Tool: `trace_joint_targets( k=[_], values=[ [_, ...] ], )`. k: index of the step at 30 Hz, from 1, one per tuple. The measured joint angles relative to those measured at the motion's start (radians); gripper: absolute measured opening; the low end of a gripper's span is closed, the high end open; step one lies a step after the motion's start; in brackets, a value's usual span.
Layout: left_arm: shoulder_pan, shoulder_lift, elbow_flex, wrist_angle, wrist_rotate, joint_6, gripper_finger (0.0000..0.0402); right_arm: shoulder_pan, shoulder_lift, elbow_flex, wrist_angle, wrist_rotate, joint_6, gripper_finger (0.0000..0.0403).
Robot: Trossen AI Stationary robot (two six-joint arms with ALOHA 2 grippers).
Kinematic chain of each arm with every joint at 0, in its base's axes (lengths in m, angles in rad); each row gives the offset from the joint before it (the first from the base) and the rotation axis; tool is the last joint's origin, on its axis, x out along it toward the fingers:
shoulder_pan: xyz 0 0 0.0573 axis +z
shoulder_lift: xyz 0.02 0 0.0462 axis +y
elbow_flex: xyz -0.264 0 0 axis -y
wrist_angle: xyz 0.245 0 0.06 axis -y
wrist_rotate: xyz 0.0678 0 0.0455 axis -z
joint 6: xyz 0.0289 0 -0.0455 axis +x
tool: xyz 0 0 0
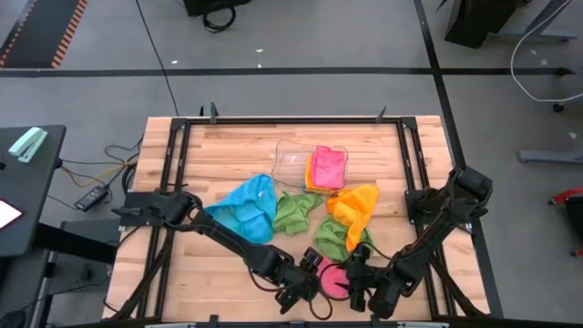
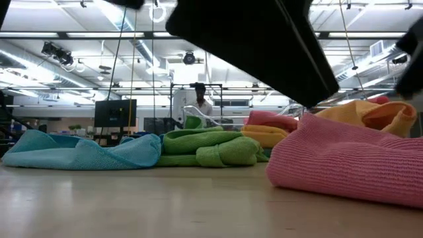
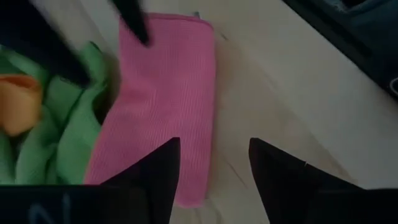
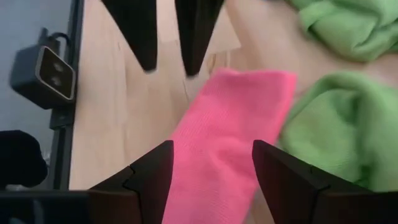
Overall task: Fold microfiber towels
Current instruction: Fold the pink microfiber cloth, then put the folded pink microfiber cloth into the transparent bin
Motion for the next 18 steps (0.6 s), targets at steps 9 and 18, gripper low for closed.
trace_joint_targets(
  k=[9, 18],
  values=[
    [0.004, 0.063, 0.0, 0.07, -0.015, 0.106, 0.0253, 0.026, -0.053, -0.013, -0.071, -0.014, 0.009, 0.0227],
    [0.0, 0.097, 0.001, 0.107, -0.144, 0.204, 0.0267, 0.032, -0.033, -0.012, 0.057, -0.003, -0.103, 0.0227]
  ],
)
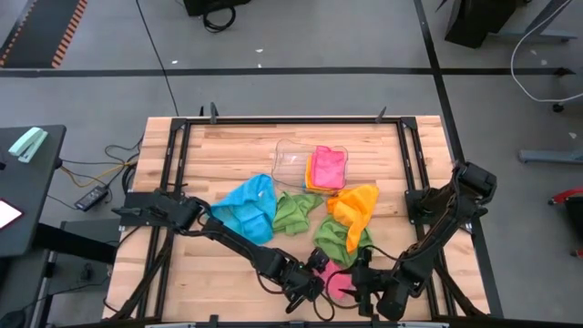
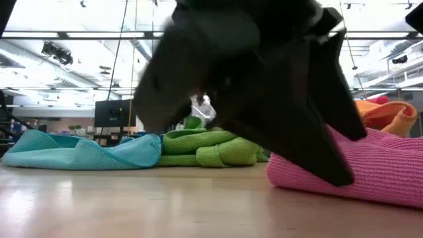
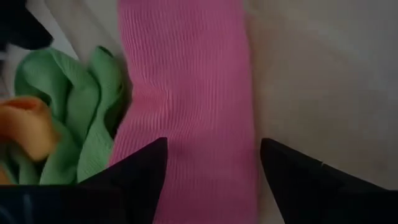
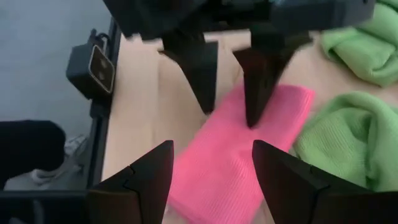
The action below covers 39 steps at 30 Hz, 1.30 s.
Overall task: Fold microfiber towels
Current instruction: Put the folded pink microfiber cloth into the transparent bin
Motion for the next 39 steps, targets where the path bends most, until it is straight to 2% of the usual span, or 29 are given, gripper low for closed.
trace_joint_targets(
  k=[3, 10, 15, 23, 29, 32, 39],
  values=[
    [-0.003, 0.013, -0.001, -0.005, -0.033, 0.033, 0.0266, -0.001, 0.019, 0.0, 0.0, 0.01, 0.009, 0.0227],
    [-0.006, 0.014, -0.001, -0.01, -0.039, 0.028, 0.0271, -0.001, 0.027, 0.0, -0.005, 0.012, 0.038, 0.0227],
    [-0.001, 0.014, 0.0, -0.024, -0.07, 0.021, 0.0264, -0.002, 0.027, 0.0, 0.062, 0.031, 0.002, 0.0227],
    [0.003, 0.016, -0.001, -0.036, -0.078, -0.046, 0.0205, 0.039, 0.134, 0.002, 0.227, 0.121, -0.124, 0.0227],
    [0.005, 0.018, -0.002, -0.027, -0.081, -0.089, 0.0145, 0.043, 0.175, 0.07, 0.195, 0.138, -0.208, 0.0227],
    [0.016, 0.018, -0.002, -0.021, -0.04, -0.16, 0.0112, 0.043, 0.175, 0.103, 0.127, 0.138, -0.237, 0.0227],
    [0.067, 0.016, 0.027, -0.026, 0.167, -0.35, 0.0052, 0.022, 0.175, 0.118, 0.109, 0.098, -0.281, 0.0227]
  ],
)
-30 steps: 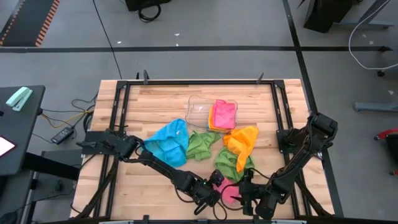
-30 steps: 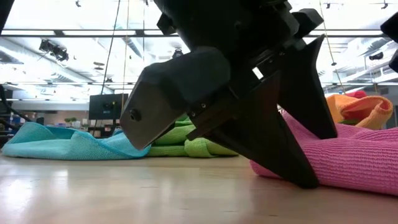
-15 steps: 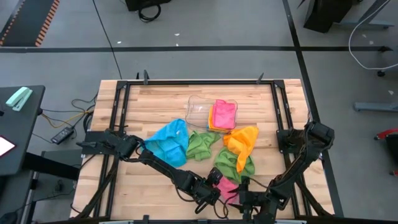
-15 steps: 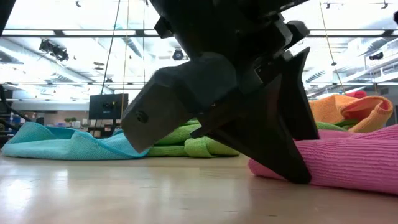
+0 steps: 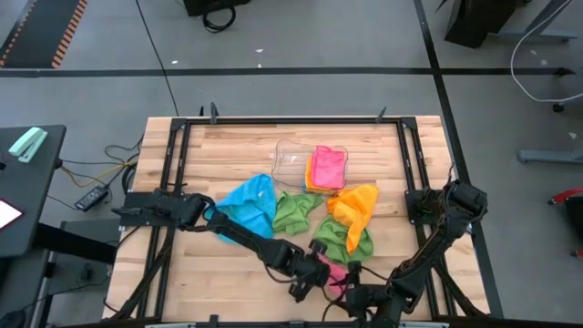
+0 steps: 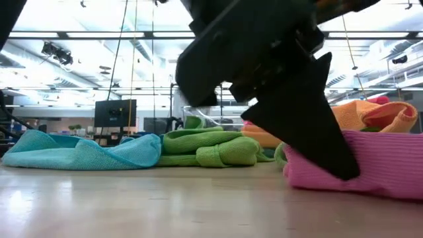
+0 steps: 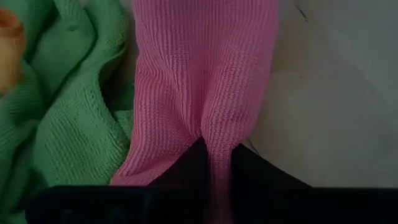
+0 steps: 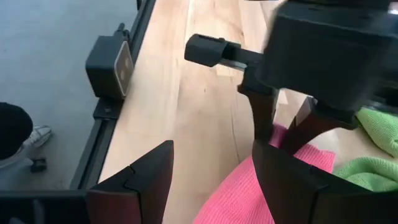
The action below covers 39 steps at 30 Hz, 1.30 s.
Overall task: Fold microfiber towels
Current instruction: Put the folded pink microfiber cloth into the transparent bin
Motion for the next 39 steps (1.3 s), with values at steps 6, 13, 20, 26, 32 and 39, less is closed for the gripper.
trace_joint_targets(
  k=[6, 13, 20, 26, 32, 39],
  values=[
    [0.008, -0.027, 0.001, -0.013, 0.044, -0.082, 0.0042, 0.011, 0.0, 0.0, -0.013, 0.007, 0.007, 0.0227],
    [0.025, -0.051, 0.001, -0.021, 0.102, -0.215, 0.005, 0.004, 0.0, 0.0, -0.105, 0.023, 0.018, 0.0227],
    [0.036, -0.056, 0.001, -0.021, 0.119, -0.302, 0.0039, -0.017, 0.0, 0.0, -0.11, 0.021, 0.01, 0.0228],
    [0.042, -0.067, 0.001, -0.01, 0.13, -0.341, 0.0046, -0.038, 0.0, -0.001, -0.155, 0.018, 0.025, 0.0236],
    [0.042, -0.07, 0.001, -0.008, 0.133, -0.356, 0.0035, -0.04, 0.008, -0.028, -0.167, 0.018, 0.071, 0.0239],
    [0.041, -0.07, 0.001, -0.002, 0.132, -0.356, 0.005, -0.041, 0.008, -0.058, -0.196, -0.019, 0.139, 0.0224]
  ],
)
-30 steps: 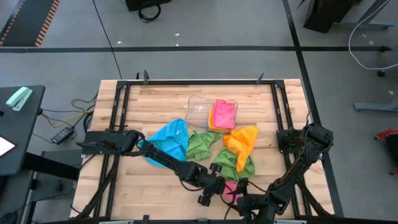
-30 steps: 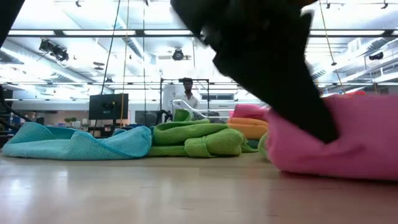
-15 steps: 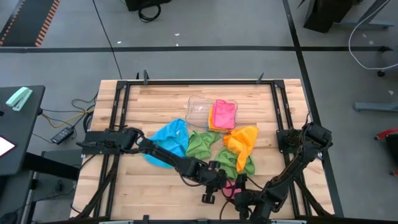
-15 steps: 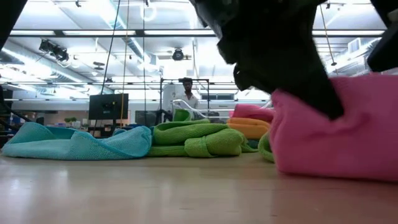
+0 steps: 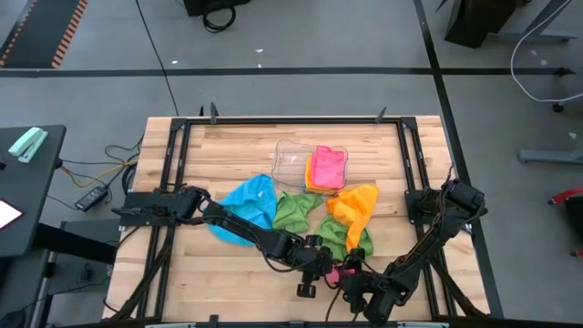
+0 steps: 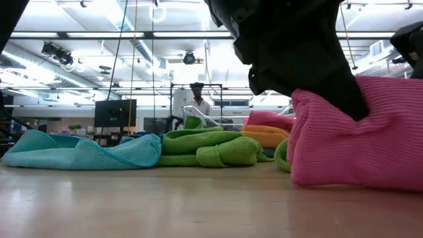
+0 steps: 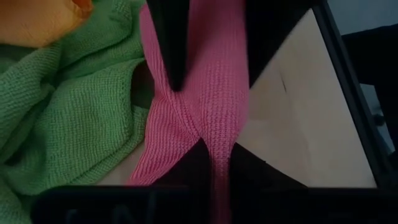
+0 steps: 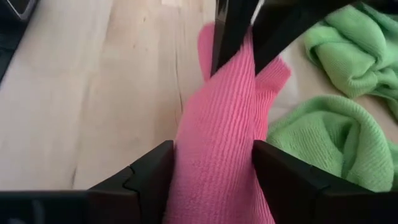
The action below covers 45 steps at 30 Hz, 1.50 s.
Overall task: Fold microfiber towels
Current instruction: Put the folded pink microfiber cloth into the transparent bin
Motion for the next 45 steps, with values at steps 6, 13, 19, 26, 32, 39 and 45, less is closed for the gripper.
trace_joint_targets(
  k=[6, 13, 19, 26, 32, 39, 45],
  values=[
    [0.0, 0.0, 0.0, -0.001, 0.013, 0.0, 0.0044, -0.004, 0.0, 0.001, -0.027, -0.004, 0.013, 0.0169],
    [-0.004, 0.0, 0.0, -0.006, 0.039, 0.024, 0.0063, -0.004, 0.0, 0.001, -0.031, -0.018, 0.007, 0.0069],
    [-0.014, -0.044, 0.001, -0.003, 0.03, 0.054, 0.0145, -0.029, -0.009, 0.002, -0.039, -0.1, 0.007, 0.0036],
    [-0.014, -0.05, 0.0, 0.067, -0.048, 0.027, 0.0244, -0.07, -0.03, 0.029, -0.111, -0.109, 0.051, 0.0034],
    [-0.019, -0.05, 0.001, 0.063, -0.135, 0.028, 0.0273, -0.068, -0.077, 0.029, -0.165, -0.089, 0.092, 0.0034],
    [-0.02, -0.042, 0.0, 0.066, -0.189, 0.085, 0.0257, -0.07, -0.149, 0.029, -0.183, -0.056, 0.09, 0.0033],
    [-0.018, -0.075, -0.002, -0.023, -0.24, 0.109, 0.0233, -0.067, -0.185, 0.029, -0.244, -0.062, 0.115, 0.0033]
  ],
)
